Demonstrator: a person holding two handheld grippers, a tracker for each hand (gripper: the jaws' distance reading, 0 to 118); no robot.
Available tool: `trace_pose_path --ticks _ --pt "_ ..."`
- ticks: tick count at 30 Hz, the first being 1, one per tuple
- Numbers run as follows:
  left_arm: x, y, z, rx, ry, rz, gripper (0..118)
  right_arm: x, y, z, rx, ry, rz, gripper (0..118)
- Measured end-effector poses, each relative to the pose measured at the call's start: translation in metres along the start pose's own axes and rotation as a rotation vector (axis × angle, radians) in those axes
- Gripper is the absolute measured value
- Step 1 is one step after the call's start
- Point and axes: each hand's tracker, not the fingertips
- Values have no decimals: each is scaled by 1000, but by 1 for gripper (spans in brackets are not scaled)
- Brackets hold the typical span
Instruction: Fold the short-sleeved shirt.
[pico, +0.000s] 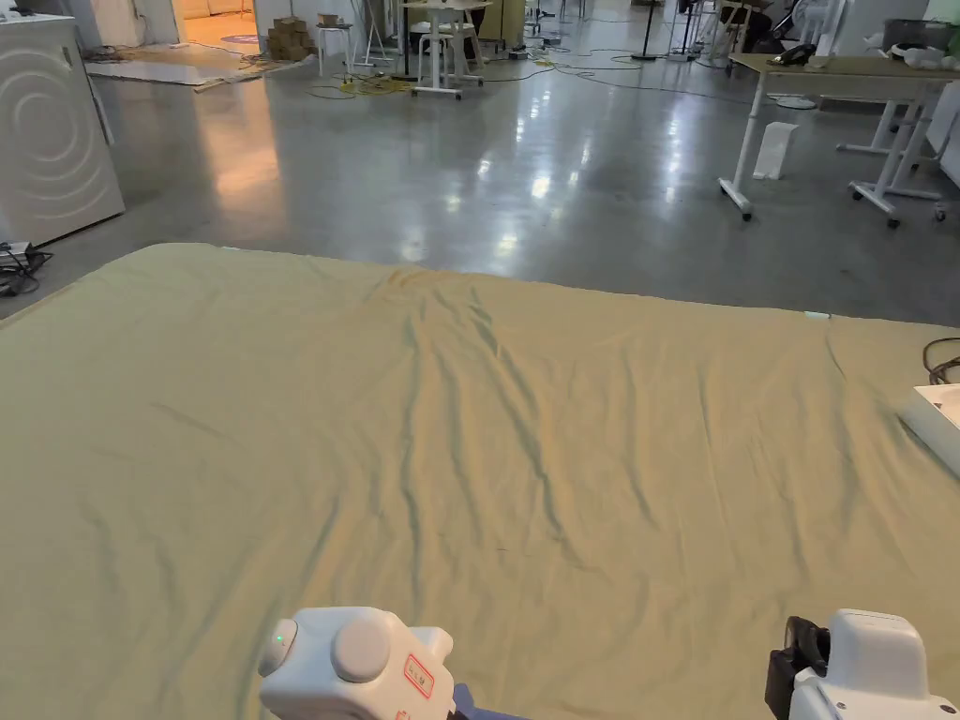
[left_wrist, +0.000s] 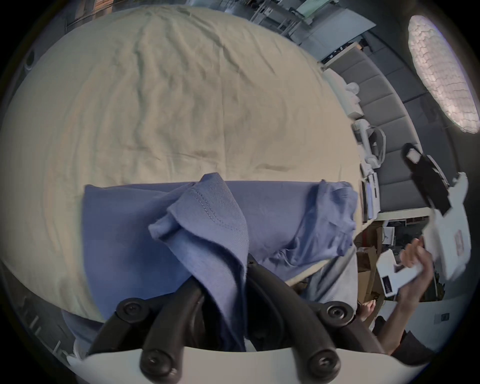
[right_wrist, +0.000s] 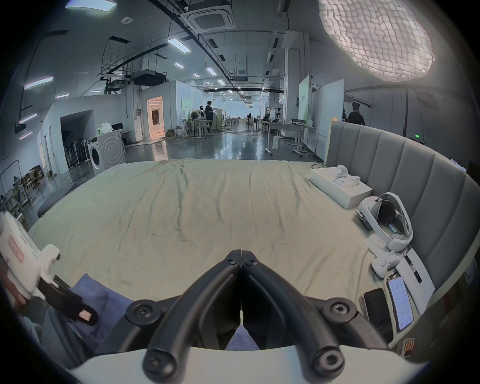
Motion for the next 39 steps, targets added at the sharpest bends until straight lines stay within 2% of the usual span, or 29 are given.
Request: trace_pose_path --ticks 5,6,7,8,9,12,19,24,25,27,28,32,35,39 --pt "-3 0 -17 -12 17 26 10 4 -4 -1 -16 -11 -8 0" --pt "-5 0 -15 -12 16 31 16 5 -4 -1 -18 -12 -9 0" --pt "-6 -1 -13 -8 -1 39 28 5 -5 -2 -21 -12 -10 0" --pt "-6 -1 -9 -2 -26 50 48 6 -5 -2 -22 -13 -10 0" --pt "-6 -2 -5 6 -53 61 55 6 -5 -2 -24 -13 -10 0" --pt "-6 -4 13 39 -84 50 57 7 -6 -3 -31 -13 -7 0" --pt "-26 -10 59 160 -221 82 58 9 -6 -1 -38 -14 -18 0" --pt "-39 -13 61 228 -108 65 56 10 -7 -2 -47 -13 -27 0" --pt "-39 -14 56 224 -101 62 53 10 -8 -2 -50 -13 -27 0" --pt "-39 -14 45 215 -106 52 31 10 -9 -2 -54 -12 -28 0" --pt "-37 -12 36 203 -113 50 24 10 -10 -2 -57 -11 -31 0" --pt "-18 -7 6 175 -133 5 16 9 -12 -3 -67 -7 -36 0" --pt "-1 -5 -11 167 -189 -11 14 9 -14 -3 -73 -7 -36 0" --pt "19 -7 -38 117 -170 -55 13 10 -15 -5 -82 -12 -36 0"
